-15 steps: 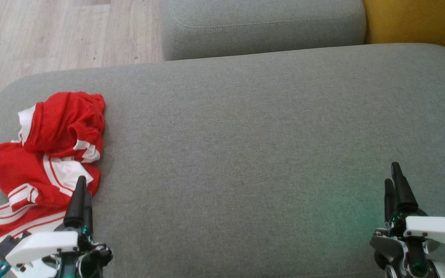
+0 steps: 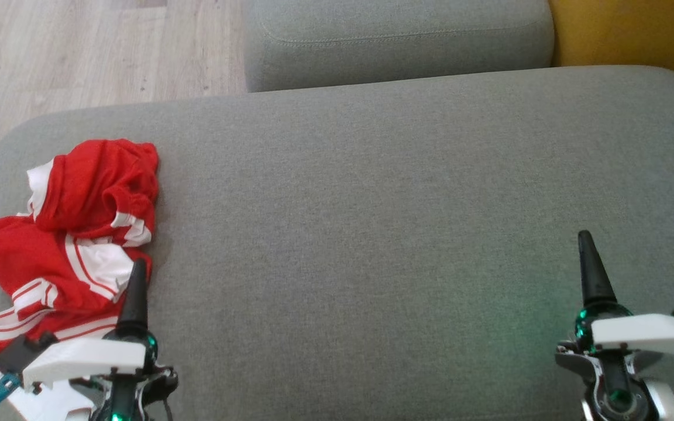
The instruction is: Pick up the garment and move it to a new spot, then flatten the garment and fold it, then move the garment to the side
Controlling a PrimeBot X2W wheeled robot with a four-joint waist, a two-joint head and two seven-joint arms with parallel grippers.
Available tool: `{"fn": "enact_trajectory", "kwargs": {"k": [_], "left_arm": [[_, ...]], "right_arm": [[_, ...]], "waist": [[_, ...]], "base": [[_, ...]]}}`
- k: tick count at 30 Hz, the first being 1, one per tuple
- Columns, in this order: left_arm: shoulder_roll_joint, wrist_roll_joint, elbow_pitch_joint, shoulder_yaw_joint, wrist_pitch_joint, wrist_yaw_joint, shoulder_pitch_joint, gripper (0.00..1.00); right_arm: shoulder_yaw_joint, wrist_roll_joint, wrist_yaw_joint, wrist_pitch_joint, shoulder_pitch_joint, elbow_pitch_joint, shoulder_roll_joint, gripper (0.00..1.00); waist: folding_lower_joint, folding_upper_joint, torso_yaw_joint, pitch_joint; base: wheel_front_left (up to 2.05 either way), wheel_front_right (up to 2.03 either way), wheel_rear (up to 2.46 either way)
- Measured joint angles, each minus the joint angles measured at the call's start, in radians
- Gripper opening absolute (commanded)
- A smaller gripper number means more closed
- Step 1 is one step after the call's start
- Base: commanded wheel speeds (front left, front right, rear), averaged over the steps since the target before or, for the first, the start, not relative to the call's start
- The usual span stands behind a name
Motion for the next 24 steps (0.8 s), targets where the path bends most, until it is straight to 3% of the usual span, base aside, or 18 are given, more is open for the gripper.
{"fn": "enact_trajectory", "kwargs": {"k": [24], "left_arm": [[0.001, 0.374, -0.036, -0.068, -0.064, 0.089, -0.001, 1.00]], "right_arm": [[0.104, -0.374, 0.000, -0.066, -0.014, -0.008, -0.033, 1.00]], "waist": [[0.0000, 0.0000, 0.001, -0.004]], "base": [[0.00, 0.00, 0.00]]}}
